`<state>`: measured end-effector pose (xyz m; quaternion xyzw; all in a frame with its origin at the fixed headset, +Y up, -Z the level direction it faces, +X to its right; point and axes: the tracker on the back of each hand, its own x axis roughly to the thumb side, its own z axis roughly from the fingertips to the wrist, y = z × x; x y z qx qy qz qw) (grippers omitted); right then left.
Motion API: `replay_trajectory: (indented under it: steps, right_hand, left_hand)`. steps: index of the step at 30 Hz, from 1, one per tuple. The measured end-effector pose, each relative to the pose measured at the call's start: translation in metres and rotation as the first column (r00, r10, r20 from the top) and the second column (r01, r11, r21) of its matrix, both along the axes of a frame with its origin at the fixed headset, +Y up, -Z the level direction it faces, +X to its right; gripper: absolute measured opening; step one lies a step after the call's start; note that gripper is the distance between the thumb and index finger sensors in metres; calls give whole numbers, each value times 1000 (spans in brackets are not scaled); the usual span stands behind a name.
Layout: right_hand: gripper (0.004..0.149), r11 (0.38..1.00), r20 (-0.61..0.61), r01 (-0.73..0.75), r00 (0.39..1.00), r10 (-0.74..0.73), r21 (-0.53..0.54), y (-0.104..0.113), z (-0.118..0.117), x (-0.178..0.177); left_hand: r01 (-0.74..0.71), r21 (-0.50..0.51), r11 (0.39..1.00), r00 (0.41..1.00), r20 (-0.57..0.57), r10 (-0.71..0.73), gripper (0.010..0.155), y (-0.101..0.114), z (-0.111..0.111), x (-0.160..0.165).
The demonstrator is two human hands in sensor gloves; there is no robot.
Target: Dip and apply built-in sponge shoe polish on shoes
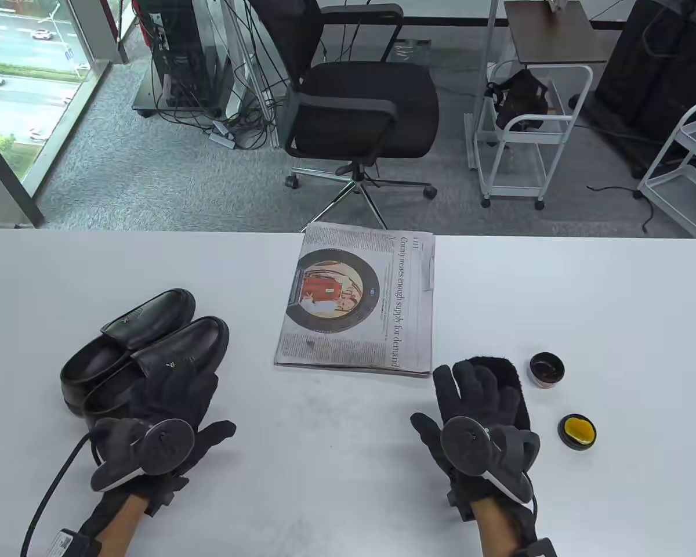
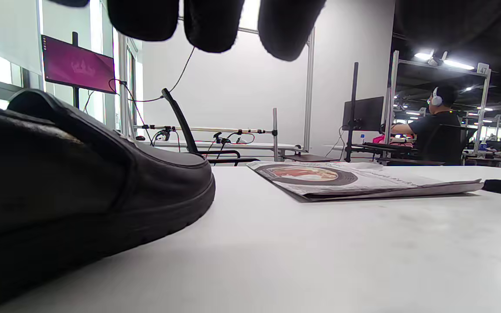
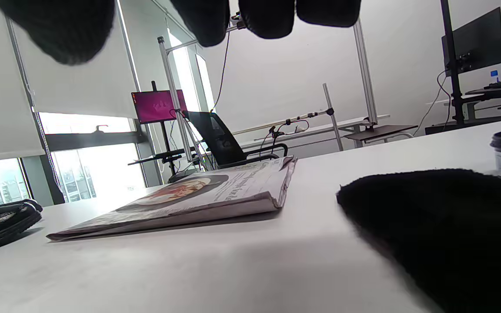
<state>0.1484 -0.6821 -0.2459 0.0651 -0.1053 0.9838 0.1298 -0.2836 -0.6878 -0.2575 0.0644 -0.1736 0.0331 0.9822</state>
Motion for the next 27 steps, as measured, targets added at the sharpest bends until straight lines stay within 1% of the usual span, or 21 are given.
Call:
replay_trajectory:
  steps: [9,18,24,27]
  right_hand:
    - [75,1000,-4,9,1000,-9,-25,-1,-2,2]
    - [74,996,-9,37,999,-38,-79,-3,-3,5]
    - [72,993,-45,48,998,-53,-108,-7,-5,1]
    - [71,993,-61,28,997,-36,-117,-9,-6,0]
  left_hand:
    - [2,-17,1000,1000,12,-2,84,0,1,2]
    - [3,-35,999,1000,25,-3,85,-3,1,4]
    - [12,-50,999,999,32,-10,85,-4,1,5]
    - [11,-58,998,999,44,-9,85,-4,1,7]
